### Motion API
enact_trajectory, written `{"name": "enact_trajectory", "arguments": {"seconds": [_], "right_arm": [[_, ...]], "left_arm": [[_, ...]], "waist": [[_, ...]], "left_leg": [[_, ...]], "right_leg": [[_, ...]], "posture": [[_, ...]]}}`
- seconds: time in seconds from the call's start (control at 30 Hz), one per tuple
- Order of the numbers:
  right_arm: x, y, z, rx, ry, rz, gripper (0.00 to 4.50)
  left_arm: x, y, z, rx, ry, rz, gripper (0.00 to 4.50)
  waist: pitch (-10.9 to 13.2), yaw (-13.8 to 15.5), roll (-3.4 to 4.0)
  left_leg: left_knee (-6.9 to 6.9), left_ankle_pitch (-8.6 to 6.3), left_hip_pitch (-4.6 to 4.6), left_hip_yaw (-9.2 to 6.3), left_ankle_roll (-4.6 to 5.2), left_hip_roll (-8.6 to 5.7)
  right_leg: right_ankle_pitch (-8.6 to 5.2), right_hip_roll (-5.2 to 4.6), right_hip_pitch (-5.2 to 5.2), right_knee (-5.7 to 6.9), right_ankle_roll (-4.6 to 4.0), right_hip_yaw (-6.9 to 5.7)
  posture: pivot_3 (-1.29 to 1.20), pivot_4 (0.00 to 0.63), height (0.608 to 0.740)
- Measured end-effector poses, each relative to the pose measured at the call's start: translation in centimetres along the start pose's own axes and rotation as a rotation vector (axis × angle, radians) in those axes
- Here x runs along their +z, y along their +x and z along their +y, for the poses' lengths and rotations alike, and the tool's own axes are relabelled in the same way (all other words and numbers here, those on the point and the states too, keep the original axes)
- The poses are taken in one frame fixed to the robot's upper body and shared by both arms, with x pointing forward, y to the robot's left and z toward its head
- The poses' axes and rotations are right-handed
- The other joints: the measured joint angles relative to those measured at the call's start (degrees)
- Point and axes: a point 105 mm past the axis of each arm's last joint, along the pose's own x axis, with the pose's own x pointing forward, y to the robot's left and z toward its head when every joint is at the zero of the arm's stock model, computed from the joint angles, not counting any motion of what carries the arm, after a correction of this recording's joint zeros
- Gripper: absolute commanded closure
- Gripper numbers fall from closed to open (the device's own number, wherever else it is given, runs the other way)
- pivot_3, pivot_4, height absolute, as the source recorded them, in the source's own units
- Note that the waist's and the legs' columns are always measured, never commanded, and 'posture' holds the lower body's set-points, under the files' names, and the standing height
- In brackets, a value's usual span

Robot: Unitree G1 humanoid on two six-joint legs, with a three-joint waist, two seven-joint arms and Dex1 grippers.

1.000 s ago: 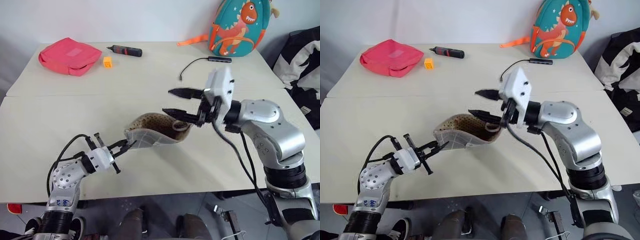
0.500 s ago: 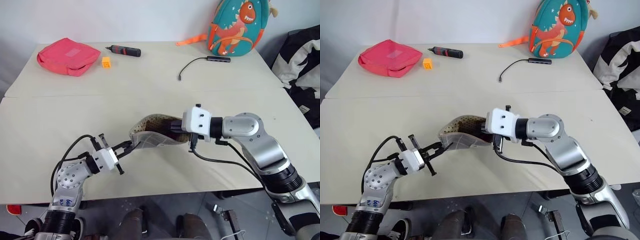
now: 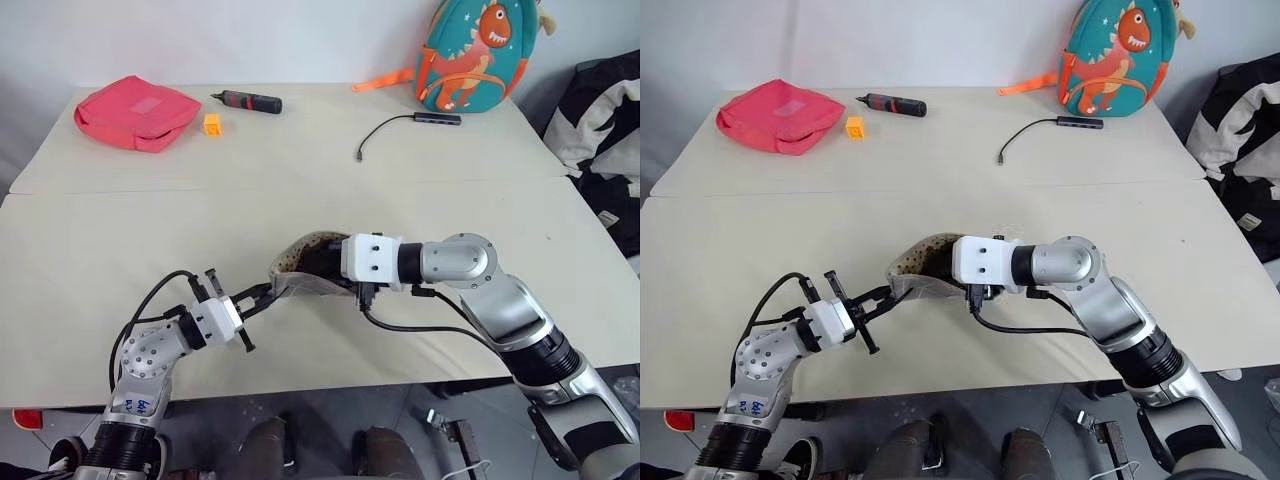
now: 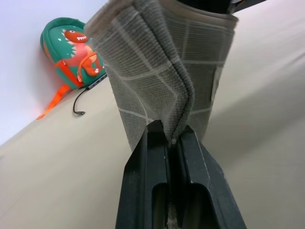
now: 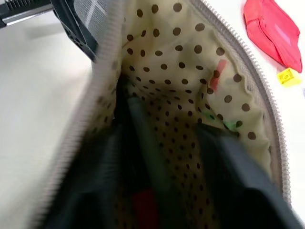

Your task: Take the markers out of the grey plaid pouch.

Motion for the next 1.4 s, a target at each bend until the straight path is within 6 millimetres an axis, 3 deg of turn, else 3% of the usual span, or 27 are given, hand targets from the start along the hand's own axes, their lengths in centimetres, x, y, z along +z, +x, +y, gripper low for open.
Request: {"name": "enact_trajectory", "arguments": {"seconds": [0.07, 0.2, 0.33, 0.53, 0.9, 1.4], "right_arm": [[0.2, 0.0, -0.3, -0.005, -0.014, 0.003, 0.20], [0.5, 0.1, -0.6, -0.008, -0.064, 0.018, 0.09], [0.8, 1.1, 0.1, 0.028, -0.069, -0.002, 0.99], [0.8, 1.6, -0.6, 0.048, -0.132, 0.034, 3.06], [-0.5, 3.5, -0.1, 0.097, -0.235, 0.144, 3.06], [-1.4, 3.7, 0.4, 0.162, -0.273, 0.201, 3.06]], "left_arm": [[-0.1, -0.2, -0.1, 0.010, -0.018, -0.001, 4.50], [-0.7, -0.4, 0.0, 0.058, -0.116, -0.020, 4.50], [-1.0, -0.7, 0.0, 0.087, -0.214, -0.041, 4.50], [-0.9, -1.0, 0.4, 0.101, -0.268, -0.066, 4.50], [-0.9, -0.8, 0.1, 0.091, -0.277, -0.074, 4.50], [-1.0, -0.6, 0.0, 0.089, -0.270, -0.072, 4.50]], "waist": [[0.00, -0.02, 0.00], [0.00, -0.04, 0.00], [0.00, -0.06, 0.00], [0.00, -0.06, 0.00], [0.00, -0.10, 0.00], [0.00, -0.11, 0.00]], "left_leg": [[0.00, 0.00, 0.00, 0.00, 0.00, 0.00], [0.00, 0.00, 0.00, 0.00, 0.00, 0.01], [0.01, 0.01, 0.00, 0.00, 0.00, 0.02], [0.05, 0.02, 0.00, 0.00, 0.01, 0.00], [0.06, 0.02, 0.00, 0.00, -0.01, -0.01], [0.07, 0.02, 0.01, 0.00, -0.01, -0.02]], "right_leg": [[0.00, 0.00, 0.00, 0.00, 0.00, 0.00], [0.00, 0.00, -0.01, 0.01, 0.00, 0.00], [0.00, 0.01, 0.00, 0.02, 0.00, 0.00], [0.00, 0.03, 0.01, 0.04, 0.00, -0.02], [0.00, 0.07, 0.00, 0.07, -0.01, -0.01], [0.00, 0.09, 0.00, 0.09, -0.01, -0.02]], "posture": [[0.00, 0.150, 0.740], [0.00, 0.150, 0.740], [0.00, 0.150, 0.740], [0.00, 0.150, 0.740], [0.00, 0.150, 0.740], [0.00, 0.150, 0.740]]}}
